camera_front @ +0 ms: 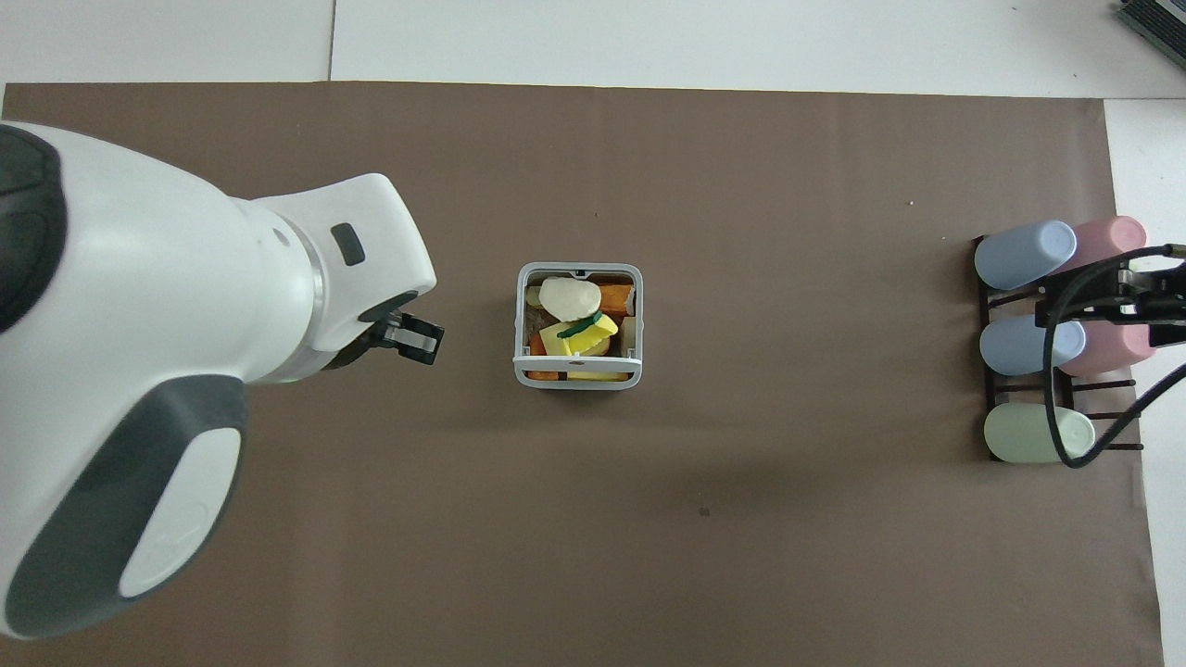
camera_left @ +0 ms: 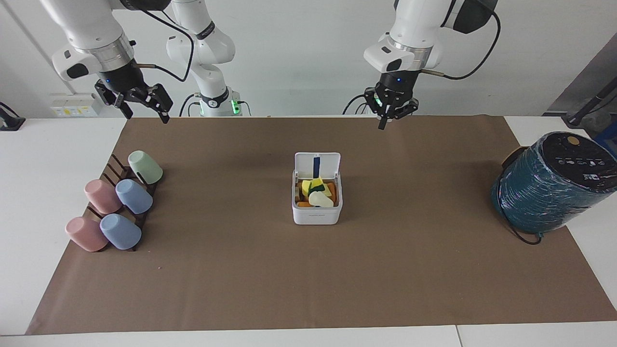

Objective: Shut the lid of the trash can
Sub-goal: 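Move the left gripper over the open grey trash bin, then lower the white lid onto the bin with the left gripper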

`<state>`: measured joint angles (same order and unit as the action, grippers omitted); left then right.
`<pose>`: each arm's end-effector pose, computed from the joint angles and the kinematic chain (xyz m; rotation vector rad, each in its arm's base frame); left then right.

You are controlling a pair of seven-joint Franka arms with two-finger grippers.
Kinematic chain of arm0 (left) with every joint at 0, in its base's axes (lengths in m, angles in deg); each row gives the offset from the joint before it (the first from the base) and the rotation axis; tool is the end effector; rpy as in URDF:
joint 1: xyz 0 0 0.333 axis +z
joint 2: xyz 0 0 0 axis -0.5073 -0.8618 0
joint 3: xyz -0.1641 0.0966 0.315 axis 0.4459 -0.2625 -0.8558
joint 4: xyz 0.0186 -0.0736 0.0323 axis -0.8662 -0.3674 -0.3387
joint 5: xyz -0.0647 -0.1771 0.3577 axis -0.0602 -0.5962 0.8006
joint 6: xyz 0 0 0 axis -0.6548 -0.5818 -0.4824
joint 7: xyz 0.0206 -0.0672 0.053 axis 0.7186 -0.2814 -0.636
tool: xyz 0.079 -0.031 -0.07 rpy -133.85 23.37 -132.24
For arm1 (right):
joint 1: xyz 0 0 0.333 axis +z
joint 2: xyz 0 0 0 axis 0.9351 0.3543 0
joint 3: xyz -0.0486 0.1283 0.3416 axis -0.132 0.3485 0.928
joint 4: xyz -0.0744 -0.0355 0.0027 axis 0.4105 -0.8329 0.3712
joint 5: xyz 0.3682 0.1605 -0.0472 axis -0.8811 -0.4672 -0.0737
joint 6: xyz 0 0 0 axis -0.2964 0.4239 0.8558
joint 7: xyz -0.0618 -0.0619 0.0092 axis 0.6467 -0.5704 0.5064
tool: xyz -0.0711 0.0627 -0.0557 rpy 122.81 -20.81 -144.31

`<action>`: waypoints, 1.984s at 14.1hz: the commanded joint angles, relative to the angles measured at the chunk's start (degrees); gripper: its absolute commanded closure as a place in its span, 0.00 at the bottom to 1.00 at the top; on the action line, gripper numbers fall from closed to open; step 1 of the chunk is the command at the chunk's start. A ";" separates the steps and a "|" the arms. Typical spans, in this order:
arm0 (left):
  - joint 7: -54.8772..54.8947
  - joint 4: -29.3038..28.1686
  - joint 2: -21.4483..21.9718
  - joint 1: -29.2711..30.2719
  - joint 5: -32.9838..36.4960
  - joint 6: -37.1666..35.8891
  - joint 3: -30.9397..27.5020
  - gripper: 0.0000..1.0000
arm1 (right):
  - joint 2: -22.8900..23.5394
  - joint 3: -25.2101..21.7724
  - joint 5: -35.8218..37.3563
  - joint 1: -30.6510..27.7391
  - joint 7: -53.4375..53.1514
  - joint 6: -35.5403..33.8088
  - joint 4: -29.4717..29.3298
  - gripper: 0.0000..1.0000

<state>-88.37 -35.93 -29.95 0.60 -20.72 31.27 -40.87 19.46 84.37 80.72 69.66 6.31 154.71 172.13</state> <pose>0.4963 -0.2883 0.6812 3.0048 -0.6286 0.1830 0.5413 -0.0008 0.6996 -3.1246 0.3046 0.0466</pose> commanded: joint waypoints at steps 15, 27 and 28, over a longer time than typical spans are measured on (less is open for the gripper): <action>-11.62 -11.97 -6.74 -11.77 -0.77 20.44 -0.90 1.00 | -1.27 0.01 -0.54 0.03 0.22 0.27 1.36 0.00; -11.44 -10.91 -13.94 -10.10 -1.91 31.51 -0.98 1.00 | -1.27 0.01 -0.63 0.03 0.13 0.27 1.36 0.00; -11.44 -10.74 -14.90 -10.10 -1.91 32.56 -0.98 1.00 | -1.27 0.01 -0.63 0.03 0.13 0.27 1.36 0.00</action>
<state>-99.61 -46.95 -42.96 -9.58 -21.67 61.26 -41.74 19.44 84.38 80.72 69.69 6.31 154.71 172.13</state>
